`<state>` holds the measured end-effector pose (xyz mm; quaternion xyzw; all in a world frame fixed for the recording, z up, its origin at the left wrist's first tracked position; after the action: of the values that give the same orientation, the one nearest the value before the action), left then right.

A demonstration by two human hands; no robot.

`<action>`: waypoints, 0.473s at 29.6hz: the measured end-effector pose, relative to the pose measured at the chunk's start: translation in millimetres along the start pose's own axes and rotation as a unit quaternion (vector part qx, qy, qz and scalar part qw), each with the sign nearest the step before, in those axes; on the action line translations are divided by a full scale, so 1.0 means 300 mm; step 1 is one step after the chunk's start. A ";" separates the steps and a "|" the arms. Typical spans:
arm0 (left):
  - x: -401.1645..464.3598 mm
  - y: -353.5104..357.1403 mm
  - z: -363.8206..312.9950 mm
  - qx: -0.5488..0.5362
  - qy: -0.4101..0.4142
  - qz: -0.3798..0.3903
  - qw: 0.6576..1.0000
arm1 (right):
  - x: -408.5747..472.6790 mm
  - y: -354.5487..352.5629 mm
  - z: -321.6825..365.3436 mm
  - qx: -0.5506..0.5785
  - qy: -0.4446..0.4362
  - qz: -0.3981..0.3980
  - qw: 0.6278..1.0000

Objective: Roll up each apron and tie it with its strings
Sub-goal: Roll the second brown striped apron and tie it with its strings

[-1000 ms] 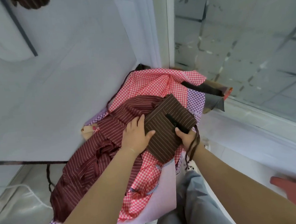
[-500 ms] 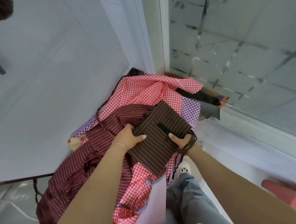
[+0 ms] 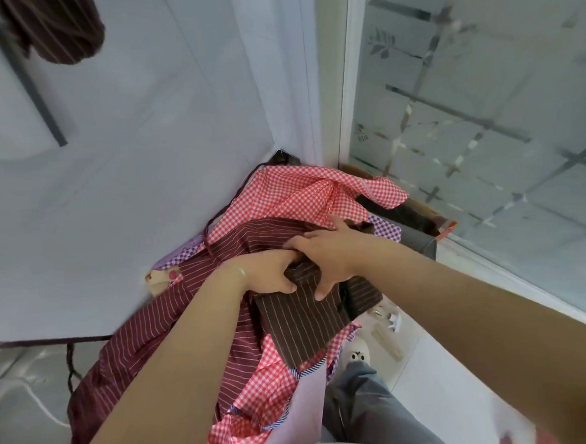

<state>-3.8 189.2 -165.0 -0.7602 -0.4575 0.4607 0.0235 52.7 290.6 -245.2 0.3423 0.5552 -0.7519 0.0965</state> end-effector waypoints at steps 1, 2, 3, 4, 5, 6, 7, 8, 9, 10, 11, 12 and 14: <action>-0.021 -0.026 -0.017 0.017 0.004 0.005 1.000 | -0.122 -0.114 0.075 -0.024 -0.021 0.020 0.999; -0.057 -0.058 -0.036 0.037 0.009 -0.001 0.999 | -0.196 -0.210 0.091 -0.044 -0.007 0.030 0.999; -0.086 -0.091 -0.057 0.056 0.016 -0.023 0.998 | -0.246 -0.279 0.081 -0.053 0.001 0.021 0.998; -0.124 -0.127 -0.076 0.075 0.019 -0.060 0.995 | -0.278 -0.327 0.054 -0.058 0.024 -0.011 0.998; -0.170 -0.167 -0.100 0.101 0.019 -0.111 0.988 | -0.305 -0.377 0.038 -0.048 0.035 -0.059 0.996; -0.203 -0.204 -0.121 0.133 0.009 -0.162 0.978 | -0.320 -0.417 0.022 -0.037 0.039 -0.115 0.992; -0.245 -0.243 -0.147 0.175 0.000 -0.223 0.959 | -0.339 -0.473 0.017 -0.026 0.036 -0.205 0.978; -0.297 -0.277 -0.178 0.217 -0.004 -0.291 0.932 | -0.370 -0.527 0.017 -0.019 0.026 -0.314 0.949; -0.354 -0.294 -0.211 0.258 0.002 -0.355 0.899 | -0.410 -0.571 0.013 -0.014 0.025 -0.419 0.908; -0.400 -0.301 -0.242 0.299 0.016 -0.408 0.862 | -0.449 -0.603 0.007 -0.005 0.026 -0.507 0.861; -0.432 -0.289 -0.264 0.344 0.027 -0.449 0.824 | -0.480 -0.607 0.006 0.010 0.024 -0.565 0.825; -0.449 -0.262 -0.285 0.390 0.022 -0.480 0.785 | -0.491 -0.593 0.008 0.020 0.028 -0.591 0.806; -0.408 -0.167 -0.294 0.460 -0.038 -0.490 0.739 | -0.436 -0.524 0.018 0.010 0.043 -0.580 0.813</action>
<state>6.9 164.7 -8.2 -0.3096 -0.4998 0.5684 0.5756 65.8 312.3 -42.2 -0.0103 0.6465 -0.6582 -0.3856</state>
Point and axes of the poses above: each hand's wrist, its own x-axis towards the middle knuckle, its own y-axis out of the palm, z = x × y, the point moved 7 cm from there along x, towards the middle knuckle, and after that the axes turned 8 degrees about y, right-handed, at the moved point
